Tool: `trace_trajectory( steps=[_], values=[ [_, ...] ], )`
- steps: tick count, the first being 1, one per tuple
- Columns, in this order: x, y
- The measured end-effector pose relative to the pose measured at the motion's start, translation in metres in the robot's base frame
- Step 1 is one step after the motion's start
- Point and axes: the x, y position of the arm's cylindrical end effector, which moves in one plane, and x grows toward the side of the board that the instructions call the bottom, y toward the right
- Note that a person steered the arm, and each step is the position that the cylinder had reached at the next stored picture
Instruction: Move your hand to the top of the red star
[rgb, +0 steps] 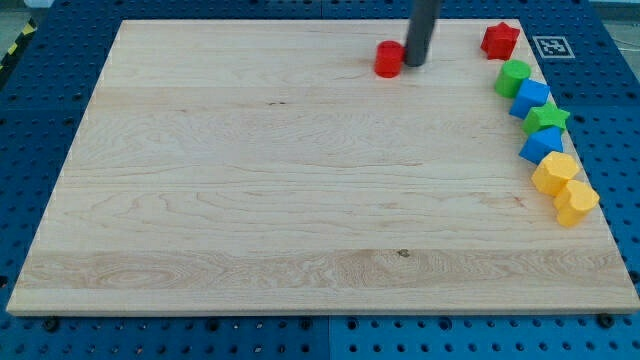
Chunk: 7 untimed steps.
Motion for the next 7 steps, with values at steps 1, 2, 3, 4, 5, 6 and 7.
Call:
trace_trajectory(
  steps=[1,2,3,4,5,6,7],
  values=[
    [-0.002,-0.051],
    [-0.003,-0.106],
    [-0.003,-0.108],
    [-0.037,-0.062],
    [-0.089,-0.034],
    [-0.088,-0.016],
    [-0.088,0.044]
  ],
)
